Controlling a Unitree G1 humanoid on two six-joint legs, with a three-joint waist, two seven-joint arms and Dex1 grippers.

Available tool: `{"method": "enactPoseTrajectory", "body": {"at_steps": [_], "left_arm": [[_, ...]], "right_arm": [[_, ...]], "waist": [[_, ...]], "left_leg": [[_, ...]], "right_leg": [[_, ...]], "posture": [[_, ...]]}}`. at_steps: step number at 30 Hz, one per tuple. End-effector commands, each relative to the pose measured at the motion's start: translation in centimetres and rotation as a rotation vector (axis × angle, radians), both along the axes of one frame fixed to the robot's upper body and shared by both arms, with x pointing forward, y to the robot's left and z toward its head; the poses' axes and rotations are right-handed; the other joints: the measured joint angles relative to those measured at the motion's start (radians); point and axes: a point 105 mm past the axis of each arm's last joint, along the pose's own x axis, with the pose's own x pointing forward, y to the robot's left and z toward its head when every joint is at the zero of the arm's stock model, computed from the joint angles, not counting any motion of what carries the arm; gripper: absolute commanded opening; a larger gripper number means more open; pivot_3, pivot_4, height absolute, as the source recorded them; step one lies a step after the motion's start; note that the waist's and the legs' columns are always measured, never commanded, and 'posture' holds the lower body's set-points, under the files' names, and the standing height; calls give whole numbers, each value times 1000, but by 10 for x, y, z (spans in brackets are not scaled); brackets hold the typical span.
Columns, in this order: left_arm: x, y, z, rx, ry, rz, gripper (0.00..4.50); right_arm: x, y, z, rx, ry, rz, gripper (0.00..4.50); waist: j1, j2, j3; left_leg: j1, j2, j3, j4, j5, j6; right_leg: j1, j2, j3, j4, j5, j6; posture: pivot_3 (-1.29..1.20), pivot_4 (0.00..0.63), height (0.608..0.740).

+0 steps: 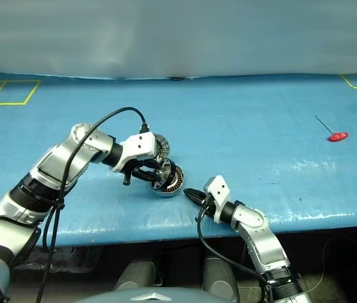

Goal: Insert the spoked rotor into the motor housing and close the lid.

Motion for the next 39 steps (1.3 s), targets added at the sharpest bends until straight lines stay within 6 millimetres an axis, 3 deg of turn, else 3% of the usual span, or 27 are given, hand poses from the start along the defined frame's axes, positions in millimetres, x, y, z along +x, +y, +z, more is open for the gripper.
{"method": "enactPoseTrajectory", "body": {"at_steps": [1, 24, 39], "left_arm": [[-1, -3, 19, -26, -60, -19, 1287], [2, 10, 8, 26, -30, 46, 1287], [1, 4, 2, 34, -14, 12, 1287]], "right_arm": [[4, 4, 10, 12, -50, 12, 0], [4, 7, 5, 2, -38, 4, 0], [3, 6, 4, -6, -41, -10, 0]], "waist": [[0, 0, 0], [0, 0, 0], [0, 0, 0]], "left_leg": [[0, 0, 0, 0, 0, 0], [0, 0, 0, 0, 0, 0], [0, 0, 0, 0, 0, 0]], "right_leg": [[0, 0, 0, 0, 0, 0], [0, 0, 0, 0, 0, 0], [0, 0, 0, 0, 0, 0]], "posture": [[0, 150, 740], [0, 150, 740], [0, 150, 740]]}}
